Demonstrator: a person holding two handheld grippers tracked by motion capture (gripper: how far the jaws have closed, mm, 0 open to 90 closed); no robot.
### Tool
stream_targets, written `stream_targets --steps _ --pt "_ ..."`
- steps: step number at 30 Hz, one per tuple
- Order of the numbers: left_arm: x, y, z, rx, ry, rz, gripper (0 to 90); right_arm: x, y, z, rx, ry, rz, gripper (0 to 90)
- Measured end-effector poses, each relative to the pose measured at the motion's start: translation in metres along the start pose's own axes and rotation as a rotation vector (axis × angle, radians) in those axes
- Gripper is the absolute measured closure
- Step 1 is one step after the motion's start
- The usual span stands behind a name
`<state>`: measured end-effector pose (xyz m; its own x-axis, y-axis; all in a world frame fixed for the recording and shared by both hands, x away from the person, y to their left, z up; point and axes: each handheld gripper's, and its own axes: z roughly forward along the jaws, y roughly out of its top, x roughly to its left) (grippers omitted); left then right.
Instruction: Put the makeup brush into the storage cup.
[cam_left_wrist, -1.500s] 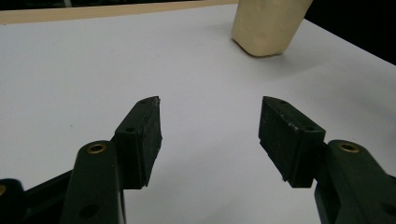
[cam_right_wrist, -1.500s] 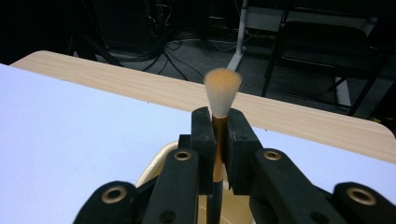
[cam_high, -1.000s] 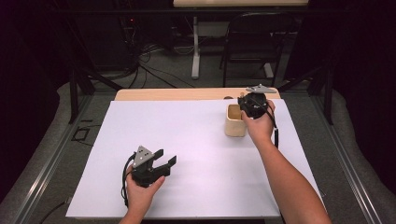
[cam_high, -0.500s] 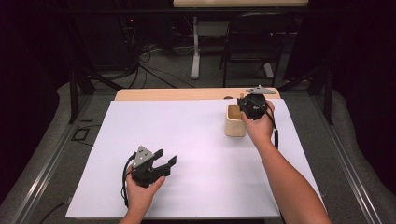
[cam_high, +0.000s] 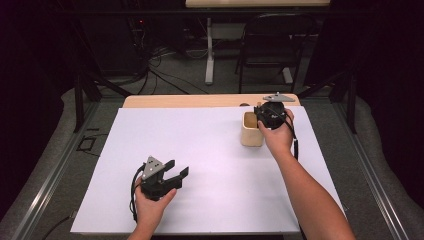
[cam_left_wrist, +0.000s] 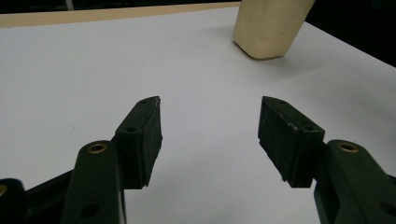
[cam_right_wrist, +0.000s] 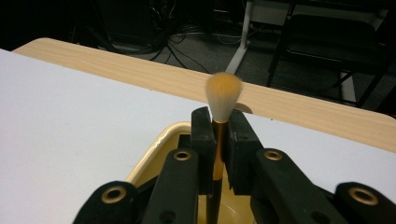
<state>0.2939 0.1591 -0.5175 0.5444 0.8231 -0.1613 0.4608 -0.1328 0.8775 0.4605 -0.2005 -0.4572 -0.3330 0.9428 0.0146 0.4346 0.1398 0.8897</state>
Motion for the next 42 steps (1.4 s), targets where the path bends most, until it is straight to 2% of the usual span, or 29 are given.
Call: stream_targets --steps 13,14,16,19,23,29,42 --pt "-0.0001 -0.0003 0.0002 0.001 0.002 -0.002 40.1 0.0003 -0.0013 0.0016 0.012 0.016 -0.004 78.9" --pt "0.0 -0.0003 0.0002 0.003 0.002 -0.003 40.0 0.0 -0.0013 0.002 0.013 0.021 -0.003 75.1" --pt "-0.0002 -0.0004 0.0004 0.003 0.002 -0.006 40.0 0.0003 -0.0012 0.0025 0.022 0.036 0.018 61.9" --pt "-0.0004 -0.0004 0.0008 0.006 0.001 0.001 40.0 0.0015 -0.0011 0.0036 -0.005 0.042 0.02 46.8" --pt "-0.0012 -0.0005 0.0011 0.004 0.0 0.001 40.0 0.0034 -0.0015 0.0046 0.008 0.039 -0.005 38.4" --pt "-0.0008 -0.0004 0.0007 0.003 0.001 0.001 40.0 0.004 -0.0013 0.0049 0.001 0.023 -0.024 37.1" --pt "-0.0011 -0.0003 0.0011 0.003 0.001 0.004 40.0 0.003 0.0011 0.0001 -0.006 0.024 -0.018 37.1"
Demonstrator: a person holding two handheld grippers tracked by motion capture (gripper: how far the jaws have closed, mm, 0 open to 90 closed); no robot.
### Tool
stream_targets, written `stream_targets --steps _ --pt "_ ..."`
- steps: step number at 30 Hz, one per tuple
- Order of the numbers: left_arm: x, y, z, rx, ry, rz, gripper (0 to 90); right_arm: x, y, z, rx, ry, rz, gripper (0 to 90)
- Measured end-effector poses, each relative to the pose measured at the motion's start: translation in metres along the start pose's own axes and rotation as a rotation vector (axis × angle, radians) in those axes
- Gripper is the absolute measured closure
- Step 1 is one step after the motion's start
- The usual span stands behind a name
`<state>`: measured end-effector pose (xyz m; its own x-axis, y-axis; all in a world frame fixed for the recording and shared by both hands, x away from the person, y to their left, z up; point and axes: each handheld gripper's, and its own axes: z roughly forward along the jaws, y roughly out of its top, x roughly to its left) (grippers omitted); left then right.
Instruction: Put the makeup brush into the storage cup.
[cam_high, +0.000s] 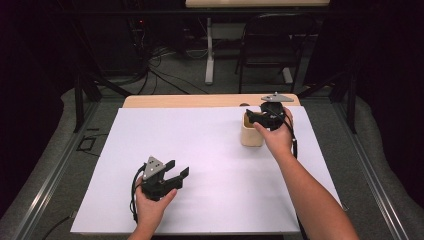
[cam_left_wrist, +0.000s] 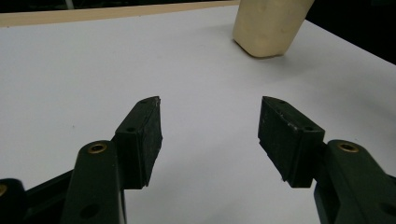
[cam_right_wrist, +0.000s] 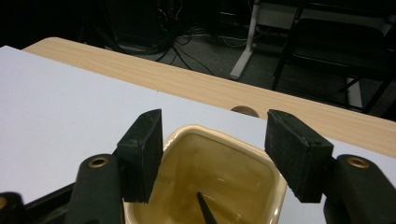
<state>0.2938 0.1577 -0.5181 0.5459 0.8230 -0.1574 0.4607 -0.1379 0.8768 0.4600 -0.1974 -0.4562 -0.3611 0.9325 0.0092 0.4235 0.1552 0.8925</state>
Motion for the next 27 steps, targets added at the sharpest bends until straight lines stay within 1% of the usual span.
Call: stream_targets --steps 2,3,8,11,17,23,27 --pt "0.0 0.0 0.0 0.003 -0.001 -0.001 40.0 0.0 0.0 -0.001 -0.003 0.001 0.002 37.0" --pt "0.0 0.0 0.0 -0.004 -0.004 -0.002 40.0 0.0 0.0 -0.001 -0.007 0.001 0.002 36.9" --pt "-0.001 0.0 0.0 0.003 0.002 -0.002 39.8 0.002 0.001 -0.003 -0.006 0.006 -0.003 36.6" --pt "-0.001 0.0 0.0 -0.005 -0.005 -0.002 39.8 0.002 0.002 -0.004 -0.01 0.006 -0.007 36.6" --pt "0.0 0.0 0.0 -0.007 -0.004 -0.007 39.8 0.002 0.002 -0.006 -0.013 0.01 0.0 36.5" --pt "-0.001 0.0 -0.001 -0.002 -0.002 -0.003 39.8 0.003 0.005 -0.011 -0.02 0.011 -0.006 36.5" --pt "-0.001 0.0 -0.001 -0.008 -0.005 -0.009 39.7 0.003 0.008 -0.015 -0.017 0.018 -0.014 36.4"
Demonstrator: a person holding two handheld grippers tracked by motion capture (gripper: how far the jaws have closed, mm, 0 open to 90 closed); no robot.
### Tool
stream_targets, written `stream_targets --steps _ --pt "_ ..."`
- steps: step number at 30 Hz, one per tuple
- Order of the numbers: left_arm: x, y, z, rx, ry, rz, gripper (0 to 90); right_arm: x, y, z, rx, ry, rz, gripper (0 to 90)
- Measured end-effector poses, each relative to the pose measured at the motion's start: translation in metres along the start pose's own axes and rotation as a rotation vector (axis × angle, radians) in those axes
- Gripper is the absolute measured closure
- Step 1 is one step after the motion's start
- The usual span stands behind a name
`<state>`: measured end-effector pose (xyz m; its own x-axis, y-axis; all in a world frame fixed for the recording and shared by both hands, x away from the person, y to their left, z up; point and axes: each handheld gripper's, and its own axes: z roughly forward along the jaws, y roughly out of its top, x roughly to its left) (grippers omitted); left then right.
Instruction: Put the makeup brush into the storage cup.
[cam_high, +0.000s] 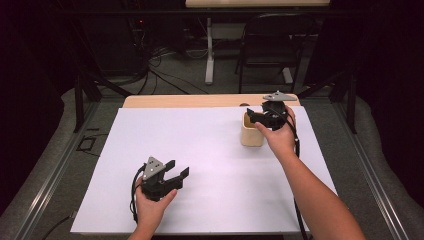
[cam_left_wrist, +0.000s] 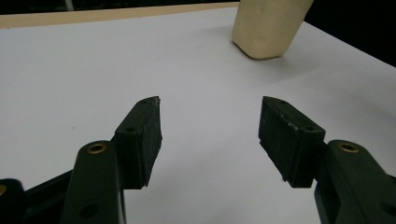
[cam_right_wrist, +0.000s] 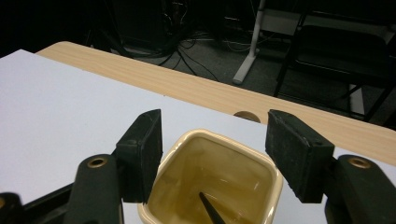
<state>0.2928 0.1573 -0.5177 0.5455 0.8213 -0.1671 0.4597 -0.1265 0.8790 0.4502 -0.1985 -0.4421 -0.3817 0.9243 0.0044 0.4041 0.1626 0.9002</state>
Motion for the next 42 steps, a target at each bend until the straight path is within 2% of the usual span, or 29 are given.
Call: stream_targets --steps 6,18,32,42 --pt "0.0 0.0 0.0 0.005 0.004 0.003 39.7 0.001 0.01 -0.006 -0.013 0.014 0.015 35.5" --pt "0.001 0.001 -0.001 0.003 0.007 0.001 39.7 0.001 0.024 -0.014 -0.03 0.005 -0.002 35.6" --pt "0.001 0.001 -0.002 0.003 0.008 -0.001 39.7 -0.001 0.03 -0.024 -0.046 0.009 -0.01 35.7" --pt "0.002 0.001 -0.002 0.001 0.007 -0.002 39.7 0.003 0.028 -0.04 -0.063 0.04 -0.033 35.7"
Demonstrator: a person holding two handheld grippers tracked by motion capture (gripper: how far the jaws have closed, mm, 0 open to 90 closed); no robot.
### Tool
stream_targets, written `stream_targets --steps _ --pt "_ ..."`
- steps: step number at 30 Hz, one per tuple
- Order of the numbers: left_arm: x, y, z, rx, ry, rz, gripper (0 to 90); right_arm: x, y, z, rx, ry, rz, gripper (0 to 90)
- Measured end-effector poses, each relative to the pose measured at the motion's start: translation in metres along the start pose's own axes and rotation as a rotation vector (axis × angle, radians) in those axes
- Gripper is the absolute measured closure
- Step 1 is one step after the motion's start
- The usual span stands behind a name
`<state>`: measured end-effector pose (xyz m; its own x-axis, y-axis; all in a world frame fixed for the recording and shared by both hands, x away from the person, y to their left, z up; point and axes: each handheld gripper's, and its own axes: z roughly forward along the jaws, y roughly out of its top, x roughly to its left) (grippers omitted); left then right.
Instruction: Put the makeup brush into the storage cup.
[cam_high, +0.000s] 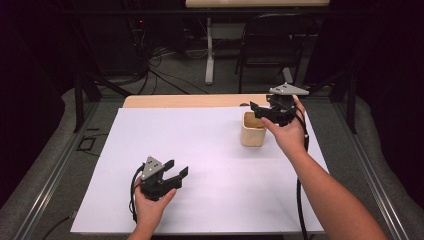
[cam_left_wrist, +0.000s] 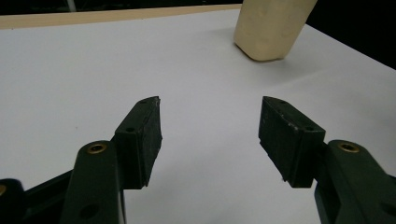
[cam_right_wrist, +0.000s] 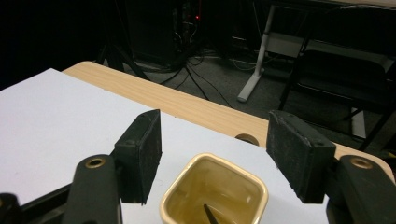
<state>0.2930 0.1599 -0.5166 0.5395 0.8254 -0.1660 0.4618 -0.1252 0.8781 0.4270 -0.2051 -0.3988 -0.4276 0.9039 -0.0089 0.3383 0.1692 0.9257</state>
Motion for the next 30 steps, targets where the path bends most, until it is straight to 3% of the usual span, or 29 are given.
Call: stream_targets --steps 6,19,30 --pt "-0.001 0.0 0.0 0.003 0.004 0.003 39.7 0.005 -0.006 -0.012 -0.013 0.018 -0.01 35.9" --pt "0.0 0.0 0.0 0.003 0.003 0.001 39.7 0.019 -0.021 -0.033 -0.017 0.105 -0.004 35.6" --pt "0.0 0.0 0.0 0.002 0.003 0.0 39.7 0.032 -0.036 -0.047 -0.013 0.138 -0.007 35.6"
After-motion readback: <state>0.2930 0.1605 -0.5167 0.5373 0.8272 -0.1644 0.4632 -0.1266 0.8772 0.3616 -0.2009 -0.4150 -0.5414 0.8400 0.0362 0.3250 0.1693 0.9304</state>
